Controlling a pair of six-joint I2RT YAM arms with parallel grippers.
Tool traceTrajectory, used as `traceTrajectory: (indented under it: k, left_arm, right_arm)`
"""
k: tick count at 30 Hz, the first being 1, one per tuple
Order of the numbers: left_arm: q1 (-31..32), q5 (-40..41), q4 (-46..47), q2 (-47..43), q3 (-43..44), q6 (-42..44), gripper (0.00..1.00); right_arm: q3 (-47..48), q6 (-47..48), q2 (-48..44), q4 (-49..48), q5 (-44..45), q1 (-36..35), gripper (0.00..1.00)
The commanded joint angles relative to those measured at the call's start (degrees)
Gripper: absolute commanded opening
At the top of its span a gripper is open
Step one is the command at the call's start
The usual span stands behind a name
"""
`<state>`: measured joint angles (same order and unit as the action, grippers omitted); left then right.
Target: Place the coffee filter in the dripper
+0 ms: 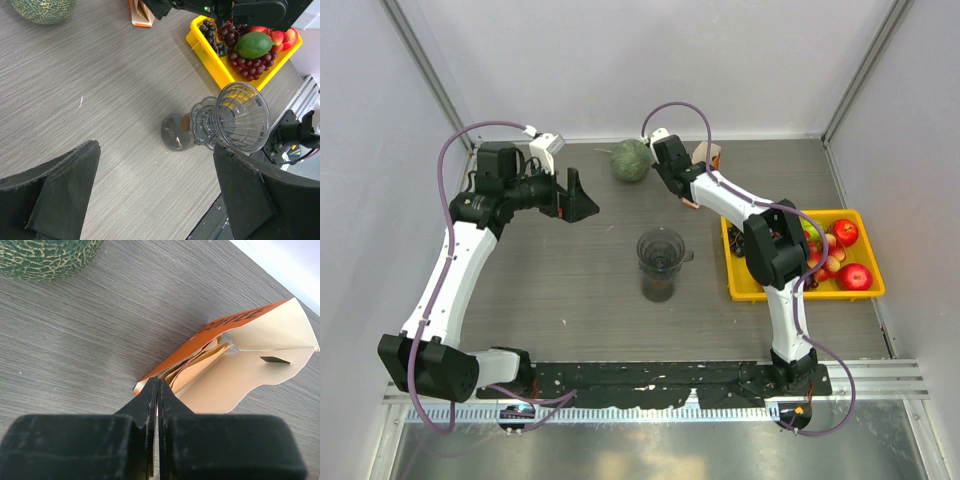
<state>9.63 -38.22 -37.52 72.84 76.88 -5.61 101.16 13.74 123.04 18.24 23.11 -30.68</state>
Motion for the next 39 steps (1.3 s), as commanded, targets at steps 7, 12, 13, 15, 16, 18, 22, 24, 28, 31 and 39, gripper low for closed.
traceTrajectory:
  k: [7,12,13,15,16,18,22,24,28,31,39]
  left_arm:
    - [-0.31,-1.77,1.57,-0.86,0.37,-0.11,1.00]
    - [-0.31,-2.30,1.83,-0.24,0.46,-0.63,0.99]
    - [-0.22,-2.39,1.92,-0.24,0.46,-0.63,1.00]
    - [-0.31,-2.39,2.01,-0.06,0.55,-0.72,0.99]
    - [-0.31,-2.48,2.10,-0.06,0.55,-0.72,0.99]
    - [-0.31,-2.48,2.10,0.02,0.64,-0.72,1.00]
    - [-0.31,-2.65,2.18,0.02,0.55,-0.72,1.00]
    - [-0.31,-2.65,2.19,-0.15,0.64,-0.72,1.00]
    - [-0.22,-1.86,2.62,0.46,0.73,-0.98,1.00]
    - [-0.31,-1.16,4.11,1.25,1.16,-2.30,1.00]
    - [-0.22,-2.82,6.05,4.06,4.15,-3.54,0.99]
  right_arm:
    - [1.93,-0.64,-5.79,-0.32,-0.79,-0.26,0.05]
    - [2.02,-2.49,-7.64,1.01,-2.81,-0.26,0.05]
    - [1.93,-2.84,-7.82,1.10,-3.07,-0.26,0.05]
    - [1.67,-2.93,-8.17,1.18,-3.16,-0.26,0.05]
    - [1.49,-3.01,-8.34,1.36,-3.34,-0.35,0.05]
    - [1.23,-3.19,-8.61,1.71,-3.69,-0.35,0.05]
    - [0.70,-3.72,-9.66,1.97,-4.48,-0.35,0.05]
    - [0.44,-3.98,-10.36,2.06,-5.18,-0.35,0.05]
    - [0.70,-5.56,-12.38,2.50,-6.15,-0.26,0.05]
    - [0.88,-6.79,-13.97,2.94,-7.11,-0.26,0.05]
    - [1.49,-7.94,-19.85,4.87,-14.49,-0.26,0.05]
